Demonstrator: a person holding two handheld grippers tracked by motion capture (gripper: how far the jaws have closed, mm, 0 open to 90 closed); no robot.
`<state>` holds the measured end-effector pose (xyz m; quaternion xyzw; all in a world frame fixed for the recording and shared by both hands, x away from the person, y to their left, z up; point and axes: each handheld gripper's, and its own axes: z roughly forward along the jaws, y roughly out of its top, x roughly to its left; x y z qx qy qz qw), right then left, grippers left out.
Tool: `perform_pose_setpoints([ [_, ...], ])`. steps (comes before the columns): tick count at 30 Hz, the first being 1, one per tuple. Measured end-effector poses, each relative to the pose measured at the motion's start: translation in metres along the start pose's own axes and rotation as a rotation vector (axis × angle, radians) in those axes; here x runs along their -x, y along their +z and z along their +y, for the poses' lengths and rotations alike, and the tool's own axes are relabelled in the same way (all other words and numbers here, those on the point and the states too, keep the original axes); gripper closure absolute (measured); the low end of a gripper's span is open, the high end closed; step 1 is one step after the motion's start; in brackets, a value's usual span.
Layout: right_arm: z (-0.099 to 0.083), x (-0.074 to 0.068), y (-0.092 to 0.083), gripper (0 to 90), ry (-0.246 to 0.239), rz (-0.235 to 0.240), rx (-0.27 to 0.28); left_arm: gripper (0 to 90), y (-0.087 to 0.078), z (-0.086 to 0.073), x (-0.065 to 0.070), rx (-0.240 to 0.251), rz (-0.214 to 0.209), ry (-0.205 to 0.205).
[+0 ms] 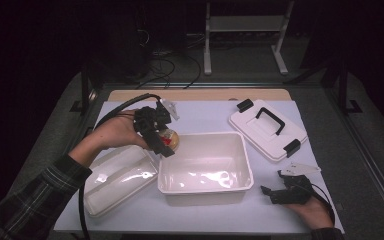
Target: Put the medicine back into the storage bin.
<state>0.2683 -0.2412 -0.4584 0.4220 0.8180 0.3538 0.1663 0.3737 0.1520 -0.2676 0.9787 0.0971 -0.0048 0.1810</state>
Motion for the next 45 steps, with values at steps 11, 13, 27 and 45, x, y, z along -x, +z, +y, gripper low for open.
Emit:
perform_pose_setpoints([
  [11,0.0,0.0,0.0,14.1,0.003,0.001,-0.001,19.5,0.04,0.009,0.011,-0.063,-0.017,0.058],
  [13,0.0,0.0,0.0,14.1,0.003,0.001,-0.001,19.5,0.047,0.008,0.012,-0.075,-0.015,0.061],
  [27,0.0,0.0,0.0,14.1,0.004,0.002,0.0,19.5,0.072,0.002,0.014,-0.128,-0.01,0.08],
  [45,0.0,0.0,0.0,14.1,0.003,0.001,0.0,16.9,0.067,-0.001,0.014,-0.101,-0.01,0.069],
])
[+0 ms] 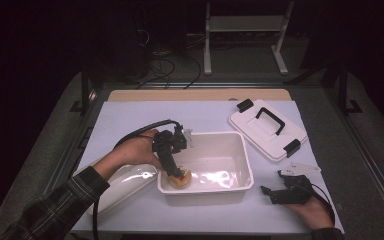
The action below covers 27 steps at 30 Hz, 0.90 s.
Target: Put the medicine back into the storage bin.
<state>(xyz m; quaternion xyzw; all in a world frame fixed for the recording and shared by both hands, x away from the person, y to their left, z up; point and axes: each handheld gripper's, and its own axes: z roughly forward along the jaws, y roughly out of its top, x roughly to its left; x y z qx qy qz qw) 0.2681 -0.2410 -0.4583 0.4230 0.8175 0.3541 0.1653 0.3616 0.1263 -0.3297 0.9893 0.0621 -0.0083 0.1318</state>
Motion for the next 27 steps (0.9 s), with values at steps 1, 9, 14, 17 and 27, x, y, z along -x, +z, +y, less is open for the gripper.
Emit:
perform_pose_setpoints([
  [1,0.0,0.0,0.0,14.1,0.001,0.0,0.0,16.9,-0.002,-0.001,0.0,0.006,-0.002,0.0],
  [9,0.0,0.0,0.0,14.1,-0.001,0.0,0.001,16.9,-0.023,-0.008,-0.002,0.056,0.008,-0.023],
  [14,0.0,0.0,0.0,14.1,0.0,0.0,0.0,17.0,-0.036,-0.018,-0.002,0.077,0.021,-0.045],
  [17,0.0,0.0,0.0,14.1,0.001,-0.001,-0.001,17.2,-0.043,-0.027,-0.002,0.112,0.013,-0.06],
  [27,0.0,0.0,0.0,14.1,-0.002,-0.001,0.0,17.2,-0.065,-0.055,-0.002,0.142,0.059,-0.113],
])
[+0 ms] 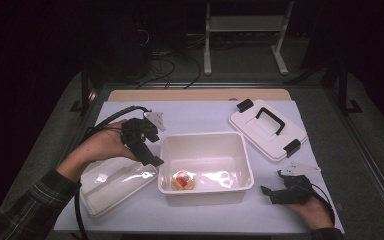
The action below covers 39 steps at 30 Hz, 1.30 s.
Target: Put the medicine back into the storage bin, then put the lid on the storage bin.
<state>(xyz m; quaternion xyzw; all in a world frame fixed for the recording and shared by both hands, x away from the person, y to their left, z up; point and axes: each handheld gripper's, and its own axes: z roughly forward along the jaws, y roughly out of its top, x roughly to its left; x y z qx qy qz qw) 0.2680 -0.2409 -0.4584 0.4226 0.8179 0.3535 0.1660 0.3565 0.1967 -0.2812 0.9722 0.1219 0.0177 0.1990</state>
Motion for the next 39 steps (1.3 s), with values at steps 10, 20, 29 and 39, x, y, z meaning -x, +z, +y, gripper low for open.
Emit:
perform_pose_setpoints([
  [10,0.0,0.0,0.0,14.1,0.0,0.0,0.0,17.2,-0.014,-0.039,-0.007,0.009,0.039,-0.095],
  [20,0.0,0.0,0.0,14.1,-0.002,-0.001,0.001,18.3,-0.001,-0.083,-0.012,0.006,0.064,-0.218],
  [29,0.0,0.0,0.0,14.1,-0.002,-0.001,0.0,22.5,0.019,-0.121,-0.018,-0.005,0.089,-0.318],
  [39,0.0,0.0,0.0,14.1,-0.001,-0.001,0.0,36.6,0.041,-0.149,-0.025,-0.031,0.137,-0.38],
])
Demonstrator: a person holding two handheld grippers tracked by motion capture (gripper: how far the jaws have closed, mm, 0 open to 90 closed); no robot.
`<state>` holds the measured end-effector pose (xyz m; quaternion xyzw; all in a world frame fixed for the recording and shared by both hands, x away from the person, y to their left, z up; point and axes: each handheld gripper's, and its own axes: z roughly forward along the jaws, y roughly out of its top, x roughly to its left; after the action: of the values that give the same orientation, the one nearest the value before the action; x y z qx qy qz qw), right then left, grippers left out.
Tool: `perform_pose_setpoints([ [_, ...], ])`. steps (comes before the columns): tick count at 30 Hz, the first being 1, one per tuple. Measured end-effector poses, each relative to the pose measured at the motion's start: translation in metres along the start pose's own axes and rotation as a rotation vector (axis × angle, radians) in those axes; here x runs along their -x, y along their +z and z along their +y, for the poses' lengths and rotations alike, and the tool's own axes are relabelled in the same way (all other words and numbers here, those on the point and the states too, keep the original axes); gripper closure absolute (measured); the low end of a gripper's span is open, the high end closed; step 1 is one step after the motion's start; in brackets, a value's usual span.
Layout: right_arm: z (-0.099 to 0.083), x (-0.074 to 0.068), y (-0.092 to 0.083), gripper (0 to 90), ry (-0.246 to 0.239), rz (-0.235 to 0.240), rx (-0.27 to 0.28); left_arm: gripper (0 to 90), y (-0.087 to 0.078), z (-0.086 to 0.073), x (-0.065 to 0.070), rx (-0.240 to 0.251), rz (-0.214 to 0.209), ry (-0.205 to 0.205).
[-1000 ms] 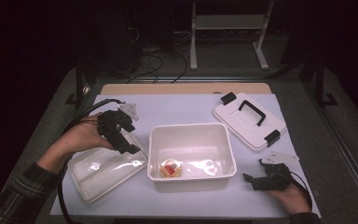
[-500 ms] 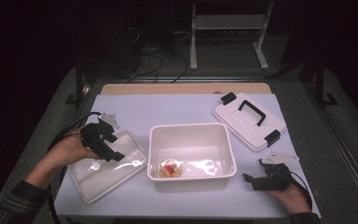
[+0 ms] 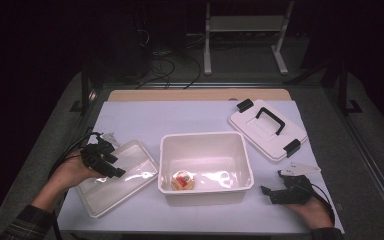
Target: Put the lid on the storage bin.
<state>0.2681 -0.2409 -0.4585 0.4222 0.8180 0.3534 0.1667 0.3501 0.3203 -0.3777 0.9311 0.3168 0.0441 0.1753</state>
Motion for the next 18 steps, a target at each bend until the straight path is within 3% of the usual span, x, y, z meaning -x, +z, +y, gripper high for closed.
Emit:
perform_pose_setpoints([
  [8,0.0,0.0,0.0,14.1,0.0,0.0,0.0,51.9,0.012,-0.012,-0.004,-0.003,0.016,-0.026],
  [11,0.0,0.0,0.0,14.1,-0.001,0.0,0.0,57.4,0.017,-0.013,-0.004,-0.009,0.003,-0.034],
  [18,0.0,0.0,0.0,14.1,0.0,0.0,0.0,71.2,0.025,-0.016,-0.001,-0.022,0.013,-0.02],
])
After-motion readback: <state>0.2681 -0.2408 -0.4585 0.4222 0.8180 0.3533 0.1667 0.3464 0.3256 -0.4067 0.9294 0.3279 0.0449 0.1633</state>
